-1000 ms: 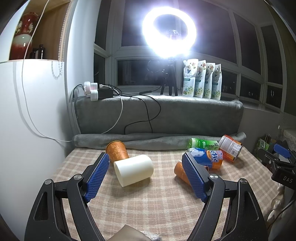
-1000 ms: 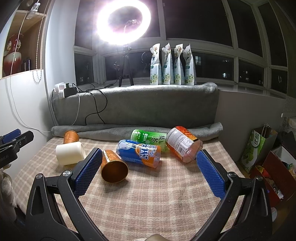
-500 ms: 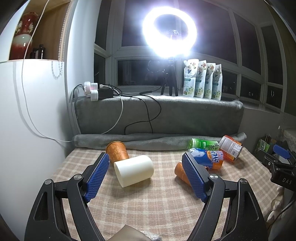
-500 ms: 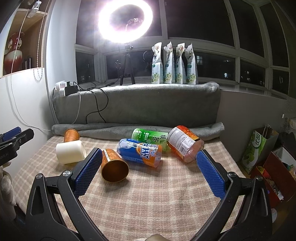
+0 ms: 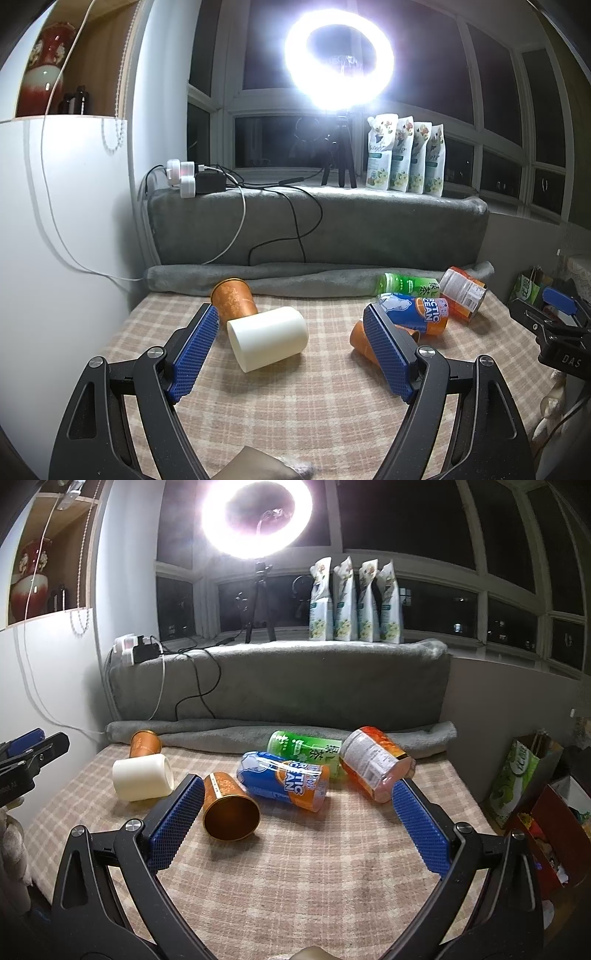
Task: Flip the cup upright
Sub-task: 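Move the right tool down to the lying blue Arctic Ocean can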
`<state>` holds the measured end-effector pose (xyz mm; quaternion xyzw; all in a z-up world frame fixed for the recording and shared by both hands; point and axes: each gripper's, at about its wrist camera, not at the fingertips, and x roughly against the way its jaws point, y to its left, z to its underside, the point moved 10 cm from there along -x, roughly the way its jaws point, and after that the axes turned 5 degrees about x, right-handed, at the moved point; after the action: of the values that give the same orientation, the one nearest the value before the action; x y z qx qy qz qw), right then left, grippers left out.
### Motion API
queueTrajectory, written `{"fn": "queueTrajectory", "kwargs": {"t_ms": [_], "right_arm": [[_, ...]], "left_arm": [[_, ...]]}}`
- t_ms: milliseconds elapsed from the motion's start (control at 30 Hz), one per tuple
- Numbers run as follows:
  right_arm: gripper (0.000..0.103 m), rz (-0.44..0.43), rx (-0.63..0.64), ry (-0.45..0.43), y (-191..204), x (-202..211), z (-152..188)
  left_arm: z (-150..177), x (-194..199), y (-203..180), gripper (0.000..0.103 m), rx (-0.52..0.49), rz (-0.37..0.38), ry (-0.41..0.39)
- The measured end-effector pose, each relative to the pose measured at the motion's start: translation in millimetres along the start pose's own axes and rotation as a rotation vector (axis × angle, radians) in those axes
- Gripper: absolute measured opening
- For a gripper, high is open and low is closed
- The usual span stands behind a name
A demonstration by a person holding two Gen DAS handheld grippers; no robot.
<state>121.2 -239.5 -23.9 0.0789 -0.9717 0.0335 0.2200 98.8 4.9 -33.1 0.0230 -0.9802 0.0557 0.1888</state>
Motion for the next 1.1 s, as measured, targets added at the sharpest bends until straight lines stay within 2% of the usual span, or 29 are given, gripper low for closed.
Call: {"fn": "queueTrajectory", "kwargs": {"t_ms": [267, 500, 800, 1100], "right_arm": [[0.103, -0.086, 0.069, 0.062, 4, -30, 1], [0.103, -0.165, 0.256, 0.161, 7, -72, -2], [0.084, -0.315, 0.545, 0.372, 23, -135, 9], [0.076, -0.372, 0.752, 0.522, 38, -188, 30]], "left_arm": [[13, -7, 3, 0.081, 0.009, 0.019, 0.050], [36, -13, 15, 0.081, 0.002, 0.006, 0.118], [49, -15, 22, 0.081, -0.002, 0.006, 0.166], [61, -21, 33, 0.081, 0.014, -0.029, 0.211]]}}
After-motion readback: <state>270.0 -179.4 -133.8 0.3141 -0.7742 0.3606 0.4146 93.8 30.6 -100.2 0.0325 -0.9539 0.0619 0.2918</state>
